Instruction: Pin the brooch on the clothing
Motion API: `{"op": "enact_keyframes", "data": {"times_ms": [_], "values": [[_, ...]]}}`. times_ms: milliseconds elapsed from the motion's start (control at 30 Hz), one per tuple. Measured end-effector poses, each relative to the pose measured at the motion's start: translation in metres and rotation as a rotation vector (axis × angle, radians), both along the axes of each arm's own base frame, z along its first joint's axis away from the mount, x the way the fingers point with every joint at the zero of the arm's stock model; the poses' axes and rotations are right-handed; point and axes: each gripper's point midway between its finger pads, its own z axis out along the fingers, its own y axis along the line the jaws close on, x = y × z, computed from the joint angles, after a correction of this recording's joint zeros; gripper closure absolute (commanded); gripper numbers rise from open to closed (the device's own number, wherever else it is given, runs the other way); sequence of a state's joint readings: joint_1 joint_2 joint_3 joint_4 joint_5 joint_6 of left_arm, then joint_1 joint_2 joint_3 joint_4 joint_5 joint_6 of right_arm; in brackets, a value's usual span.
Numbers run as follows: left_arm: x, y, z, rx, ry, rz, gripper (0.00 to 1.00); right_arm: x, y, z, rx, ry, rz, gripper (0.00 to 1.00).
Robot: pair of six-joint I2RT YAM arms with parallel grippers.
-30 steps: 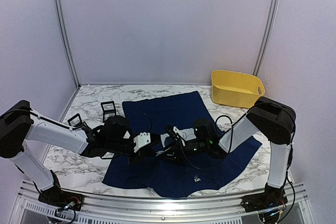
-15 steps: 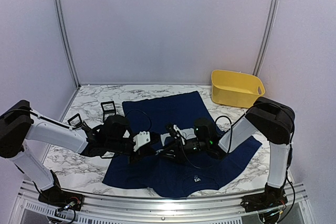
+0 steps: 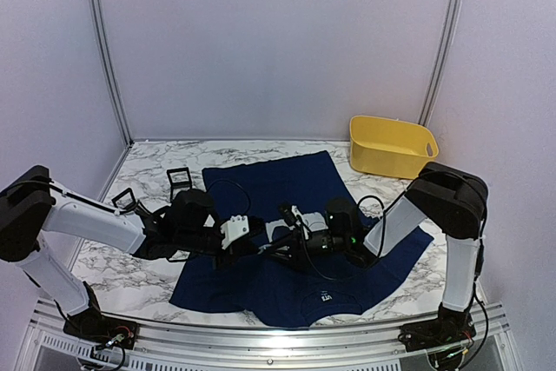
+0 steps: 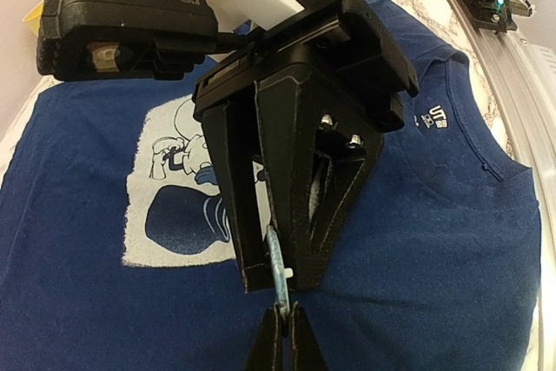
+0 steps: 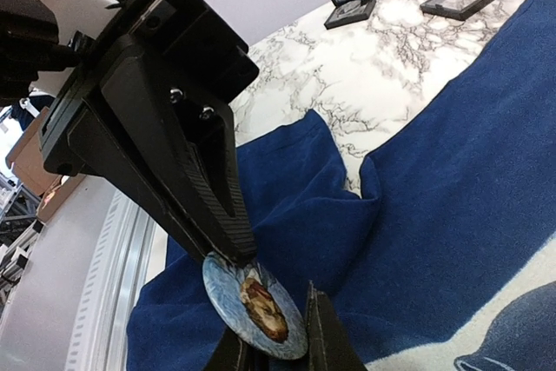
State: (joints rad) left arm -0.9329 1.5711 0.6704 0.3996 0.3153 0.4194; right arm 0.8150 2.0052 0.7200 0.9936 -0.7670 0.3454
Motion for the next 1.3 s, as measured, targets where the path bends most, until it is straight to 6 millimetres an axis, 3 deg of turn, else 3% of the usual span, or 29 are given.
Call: {"op": "enact_keyframes", "data": {"times_ms": [333,567,800,933,1133,1300], "values": [[0.0,-0.001,0.002,-0.009,-0.002,-0.003,1.0,-0.001,-0.003,0.002,0.02,-0.021,-0.014,0.88],[-0.001,-0.002,0.003,-0.012,-0.004,-0.007,1.0,-0.001,-0.004,0.003,0.023,-0.024,-0.013,0.85],[-0.002,-0.002,0.002,-0.009,0.0,-0.011,1.0,-0.002,-0.004,0.003,0.022,-0.029,-0.008,0.63],[-0.005,-0.003,0.001,-0.004,-0.006,-0.021,1.0,-0.005,-0.007,0.005,0.01,-0.05,0.017,0.58],[-0.004,0.002,-0.009,0.059,-0.034,-0.004,1.0,0.002,-0.017,0.038,0.033,-0.148,0.023,0.57],[-0.001,0.003,-0.014,0.118,-0.129,0.011,1.0,0.028,-0.034,0.058,0.006,-0.219,-0.079,0.57]]}}
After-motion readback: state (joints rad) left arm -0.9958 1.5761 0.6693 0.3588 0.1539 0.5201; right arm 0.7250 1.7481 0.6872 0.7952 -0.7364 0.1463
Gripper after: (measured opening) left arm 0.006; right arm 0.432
